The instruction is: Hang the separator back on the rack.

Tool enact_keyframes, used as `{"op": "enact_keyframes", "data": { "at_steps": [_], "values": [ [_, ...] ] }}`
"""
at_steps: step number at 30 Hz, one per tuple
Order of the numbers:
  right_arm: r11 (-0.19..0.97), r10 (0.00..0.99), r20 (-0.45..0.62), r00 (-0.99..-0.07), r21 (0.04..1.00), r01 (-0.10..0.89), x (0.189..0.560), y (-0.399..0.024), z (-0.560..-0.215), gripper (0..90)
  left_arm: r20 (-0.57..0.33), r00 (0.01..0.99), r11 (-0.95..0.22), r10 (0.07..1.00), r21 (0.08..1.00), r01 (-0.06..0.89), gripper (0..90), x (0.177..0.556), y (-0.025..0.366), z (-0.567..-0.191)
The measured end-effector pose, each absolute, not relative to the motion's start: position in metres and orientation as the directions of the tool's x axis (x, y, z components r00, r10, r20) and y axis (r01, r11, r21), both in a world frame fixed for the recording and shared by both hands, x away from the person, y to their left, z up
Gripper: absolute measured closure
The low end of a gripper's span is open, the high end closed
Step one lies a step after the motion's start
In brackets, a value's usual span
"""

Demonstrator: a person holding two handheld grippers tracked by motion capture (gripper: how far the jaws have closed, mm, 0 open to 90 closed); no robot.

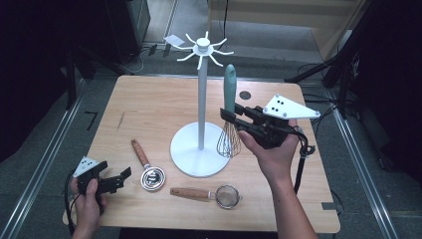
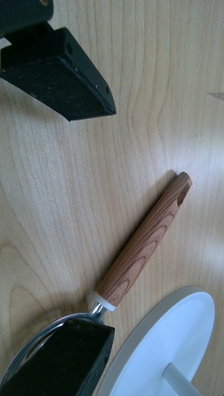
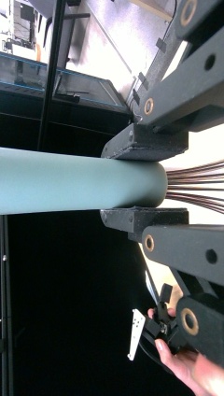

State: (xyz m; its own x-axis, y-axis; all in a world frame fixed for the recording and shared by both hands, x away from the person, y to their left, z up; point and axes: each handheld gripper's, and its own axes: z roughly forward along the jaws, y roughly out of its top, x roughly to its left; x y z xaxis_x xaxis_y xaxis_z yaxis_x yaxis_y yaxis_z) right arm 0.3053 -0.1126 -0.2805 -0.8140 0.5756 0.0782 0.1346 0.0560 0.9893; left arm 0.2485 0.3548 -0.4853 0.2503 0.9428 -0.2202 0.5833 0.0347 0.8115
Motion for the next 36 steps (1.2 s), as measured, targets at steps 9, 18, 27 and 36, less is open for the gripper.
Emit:
{"op": "enact_keyframes", "data": {
  "at_steps": [9,18,27,36],
  "values": [
    [0.059,0.568,0.077,-0.820,0.989,0.134,0.307,-0.106,-0.276,71.0,-0.219,0.251,0.033,0.943,0.812,0.583,0.0,0.248,0.355,-0.485],
    [0.057,0.576,0.087,-0.813,0.988,0.146,0.310,-0.103,-0.275,71.1,-0.218,0.251,0.032,0.943,0.812,0.582,0.0,0.248,0.355,-0.485],
    [0.064,0.572,0.091,-0.815,0.986,0.155,0.313,-0.099,-0.274,71.0,-0.217,0.250,0.032,0.944,0.812,0.583,0.0,0.248,0.355,-0.485],
    [0.058,0.569,0.101,-0.816,0.985,0.162,0.317,-0.093,-0.276,71.1,-0.219,0.250,0.034,0.943,0.811,0.584,0.0,0.248,0.355,-0.485]
  ]
}}
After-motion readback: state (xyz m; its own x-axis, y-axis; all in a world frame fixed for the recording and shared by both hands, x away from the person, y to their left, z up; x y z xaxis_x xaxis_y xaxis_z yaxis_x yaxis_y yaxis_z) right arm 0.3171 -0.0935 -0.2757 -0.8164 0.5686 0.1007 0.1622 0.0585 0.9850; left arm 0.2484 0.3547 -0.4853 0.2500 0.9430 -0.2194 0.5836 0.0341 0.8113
